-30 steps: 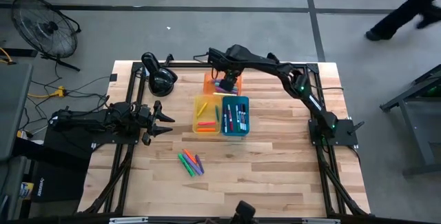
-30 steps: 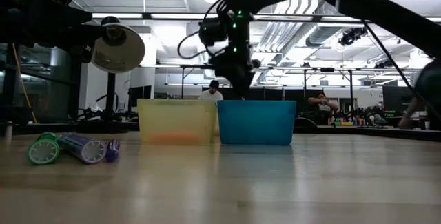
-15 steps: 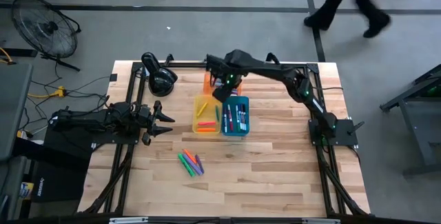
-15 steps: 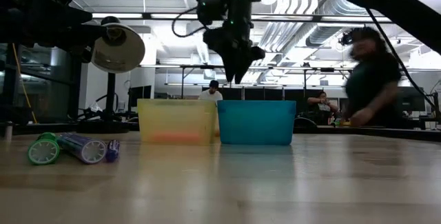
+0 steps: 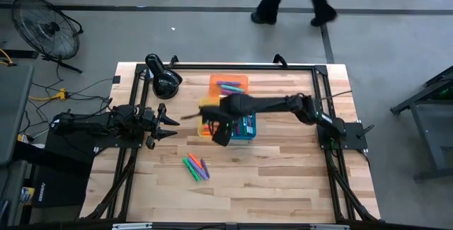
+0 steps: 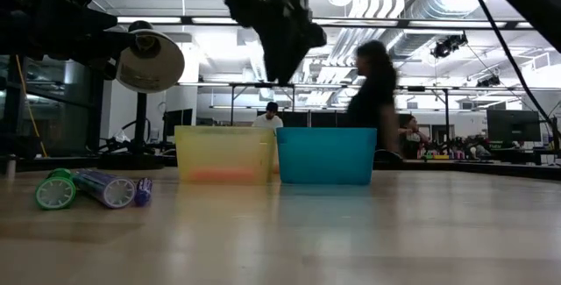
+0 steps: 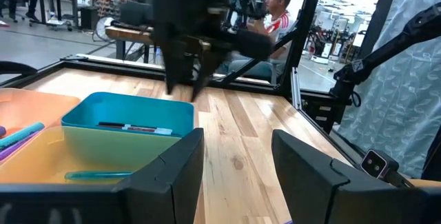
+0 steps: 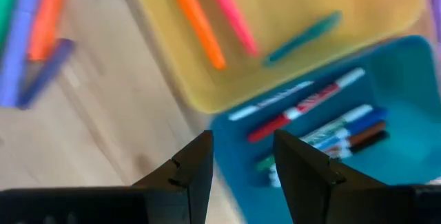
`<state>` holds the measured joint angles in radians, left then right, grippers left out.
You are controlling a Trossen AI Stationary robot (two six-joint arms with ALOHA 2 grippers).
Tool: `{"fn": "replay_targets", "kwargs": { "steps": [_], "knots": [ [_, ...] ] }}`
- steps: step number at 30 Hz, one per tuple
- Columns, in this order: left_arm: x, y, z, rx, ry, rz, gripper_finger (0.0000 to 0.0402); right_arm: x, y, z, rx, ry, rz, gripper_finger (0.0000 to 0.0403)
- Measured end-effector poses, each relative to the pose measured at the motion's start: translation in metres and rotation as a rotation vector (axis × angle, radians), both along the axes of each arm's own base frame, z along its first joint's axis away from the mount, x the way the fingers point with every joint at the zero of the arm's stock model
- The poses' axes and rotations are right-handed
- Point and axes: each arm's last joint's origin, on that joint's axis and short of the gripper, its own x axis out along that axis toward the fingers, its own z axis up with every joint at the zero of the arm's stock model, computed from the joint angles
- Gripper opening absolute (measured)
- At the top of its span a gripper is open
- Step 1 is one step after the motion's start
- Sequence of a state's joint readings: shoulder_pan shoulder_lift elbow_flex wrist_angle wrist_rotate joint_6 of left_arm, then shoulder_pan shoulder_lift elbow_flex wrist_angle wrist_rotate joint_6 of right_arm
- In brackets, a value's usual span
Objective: Pick & Place Markers
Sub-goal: Put the purple pen into the yellow bin
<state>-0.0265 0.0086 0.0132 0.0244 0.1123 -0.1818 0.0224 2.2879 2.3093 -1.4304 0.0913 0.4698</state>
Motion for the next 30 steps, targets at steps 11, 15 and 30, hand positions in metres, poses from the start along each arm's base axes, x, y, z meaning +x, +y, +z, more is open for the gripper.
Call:
{"fn": "replay_targets", "kwargs": {
  "steps": [11, 15, 30],
  "knots": [
    [0.000, 0.000, 0.000, 0.000, 0.000, 0.000, 0.0170, 0.011, 0.082, 0.001, -0.063, -0.203, 0.064, 0.0139],
    [0.000, 0.000, 0.000, 0.000, 0.000, 0.000, 0.0170, 0.017, 0.099, -0.010, 0.081, -0.215, 0.047, 0.0139],
    [0.000, 0.000, 0.000, 0.000, 0.002, 0.000, 0.0170, 0.036, 0.104, -0.058, 0.100, -0.176, -0.086, 0.0139]
  ]
}}
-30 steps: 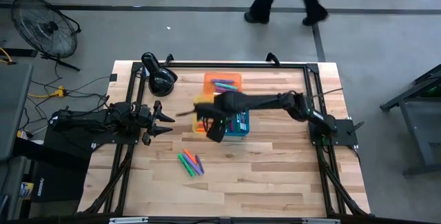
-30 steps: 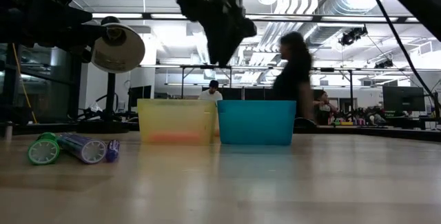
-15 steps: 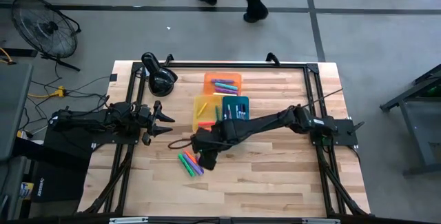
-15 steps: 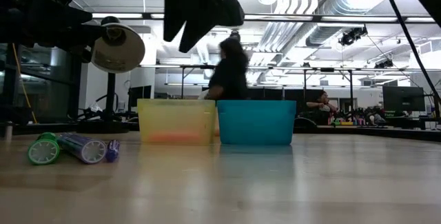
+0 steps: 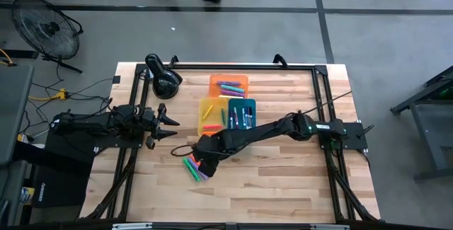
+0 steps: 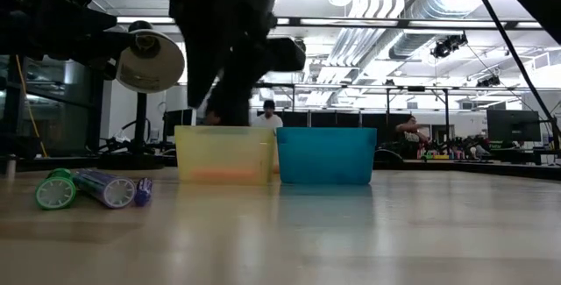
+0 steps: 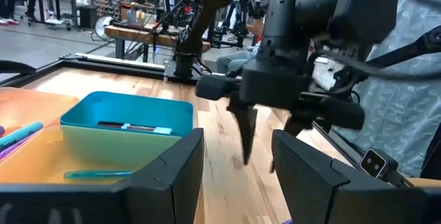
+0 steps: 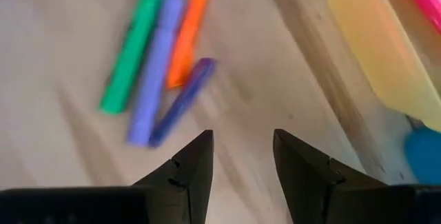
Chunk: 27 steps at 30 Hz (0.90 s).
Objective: Pick & Place Markers
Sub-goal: Put the purple pen into the yellow bin
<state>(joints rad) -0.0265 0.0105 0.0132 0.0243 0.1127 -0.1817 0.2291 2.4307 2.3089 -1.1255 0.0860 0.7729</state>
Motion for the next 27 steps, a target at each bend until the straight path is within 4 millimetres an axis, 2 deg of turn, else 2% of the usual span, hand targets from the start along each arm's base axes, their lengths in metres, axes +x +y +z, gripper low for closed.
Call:
{"fn": "replay_targets", "kwargs": {
  "steps": [6, 14, 27],
  "knots": [
    [0.000, 0.000, 0.000, 0.000, 0.000, 0.000, 0.0170, 0.008, 0.005, -0.020, -0.043, -0.027, -0.106, 0.0142],
    [0.000, 0.000, 0.000, 0.000, 0.000, 0.000, 0.0170, 0.017, 0.018, -0.048, -0.031, -0.057, -0.166, 0.0173],
    [0.000, 0.000, 0.000, 0.000, 0.000, 0.000, 0.0170, 0.015, 0.031, -0.051, -0.076, -0.085, -0.196, 0.0225]
  ]
}}
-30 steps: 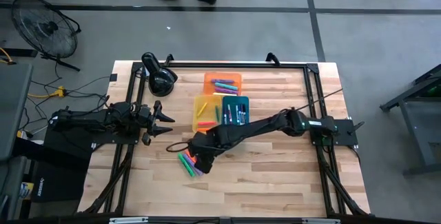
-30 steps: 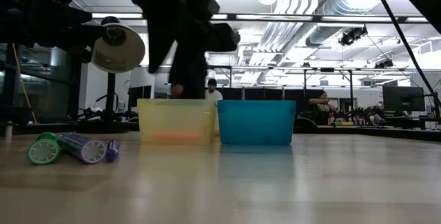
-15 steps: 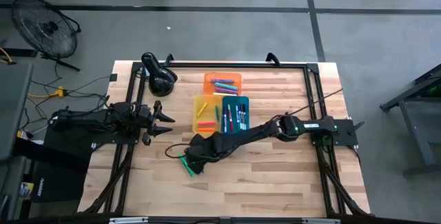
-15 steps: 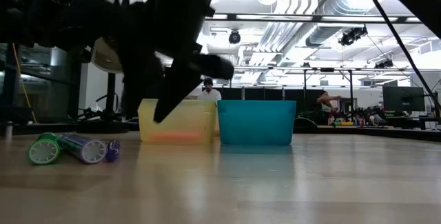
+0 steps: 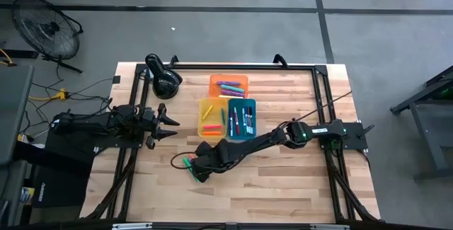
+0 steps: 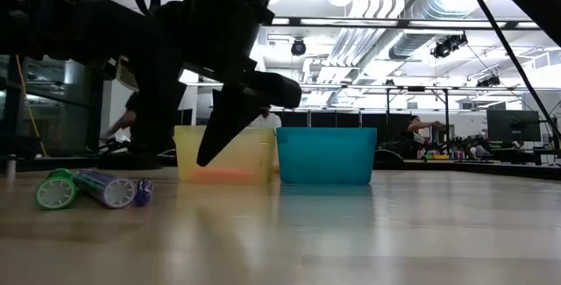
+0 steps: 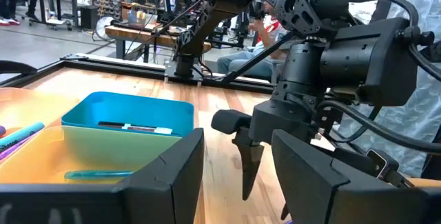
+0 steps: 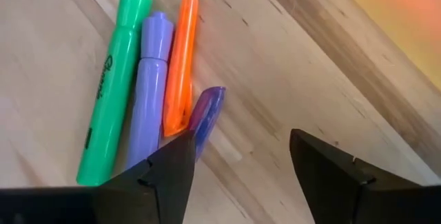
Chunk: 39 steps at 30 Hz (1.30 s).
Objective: Pick & Place Markers
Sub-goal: Put the purple pen into the yellow bin
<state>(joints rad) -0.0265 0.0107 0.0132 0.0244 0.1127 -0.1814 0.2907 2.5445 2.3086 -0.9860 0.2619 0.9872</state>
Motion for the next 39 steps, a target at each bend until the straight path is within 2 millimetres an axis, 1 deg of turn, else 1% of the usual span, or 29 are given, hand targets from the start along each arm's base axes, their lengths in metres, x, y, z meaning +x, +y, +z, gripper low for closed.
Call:
{"fn": "replay_targets", "kwargs": {
  "steps": [4, 10, 14, 24, 27, 36, 39],
  "knots": [
    [0.000, 0.000, 0.000, 0.000, 0.000, 0.000, 0.0170, 0.002, 0.002, -0.010, 0.001, 0.005, 0.003, 0.0227],
    [0.000, 0.000, 0.000, 0.000, 0.000, 0.000, 0.0170, 0.006, 0.006, -0.019, 0.037, -0.009, 0.018, 0.0227],
    [0.000, 0.000, 0.000, 0.000, 0.000, 0.000, 0.0170, 0.005, 0.005, -0.020, 0.035, 0.008, 0.019, 0.0227],
    [0.000, 0.000, 0.000, 0.000, 0.000, 0.000, 0.0170, -0.006, 0.007, -0.022, 0.009, 0.109, 0.020, 0.0226],
    [0.000, 0.000, 0.000, 0.000, 0.000, 0.000, 0.0170, -0.007, 0.008, -0.022, -0.009, 0.124, 0.068, 0.0226],
    [0.000, 0.000, 0.000, 0.000, 0.000, 0.000, 0.0170, -0.006, 0.008, -0.022, -0.152, 0.166, 0.398, 0.0226],
    [0.000, 0.000, 0.000, 0.000, 0.000, 0.000, 0.0170, -0.006, 0.009, -0.022, -0.174, 0.168, 0.469, 0.0226]
  ]
}}
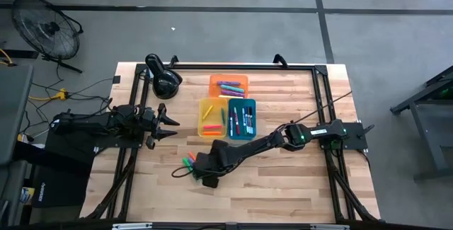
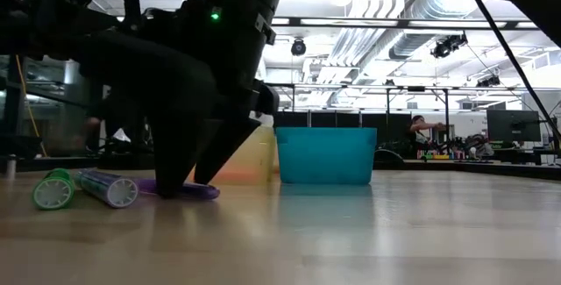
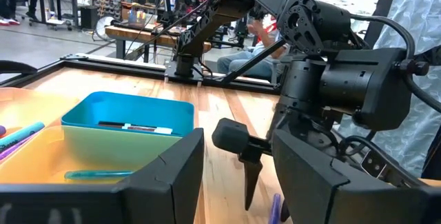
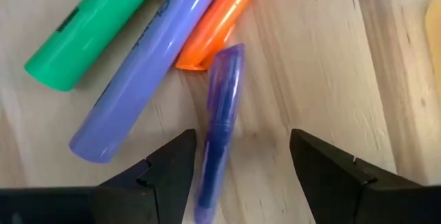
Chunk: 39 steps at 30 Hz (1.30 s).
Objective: Pick & Place Markers
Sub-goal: Put the purple pen into the yellow bin
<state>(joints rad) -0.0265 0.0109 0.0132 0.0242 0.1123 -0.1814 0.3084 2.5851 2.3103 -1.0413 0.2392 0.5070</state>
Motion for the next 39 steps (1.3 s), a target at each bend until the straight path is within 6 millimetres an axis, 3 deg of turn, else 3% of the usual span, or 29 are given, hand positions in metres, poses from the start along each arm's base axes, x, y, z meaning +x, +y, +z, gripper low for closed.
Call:
{"fn": "replay_targets", "kwargs": {
  "steps": [8, 24, 39],
  "knots": [
    [0.0000, 0.0000, 0.0000, 0.000, 0.000, 0.000, 0.0170, 0.0023, 0.0015, -0.0071, -0.001, -0.002, 0.020, 0.0210],
    [0.0000, 0.0000, 0.0000, 0.000, 0.000, 0.000, 0.0170, 0.0060, -0.0024, -0.0089, 0.119, -0.007, -0.061, 0.0066],
    [0.0000, 0.0000, 0.0000, 0.000, 0.000, 0.000, 0.0170, 0.0052, -0.0035, -0.0095, 0.146, 0.016, -0.052, 0.0033]
  ]
}}
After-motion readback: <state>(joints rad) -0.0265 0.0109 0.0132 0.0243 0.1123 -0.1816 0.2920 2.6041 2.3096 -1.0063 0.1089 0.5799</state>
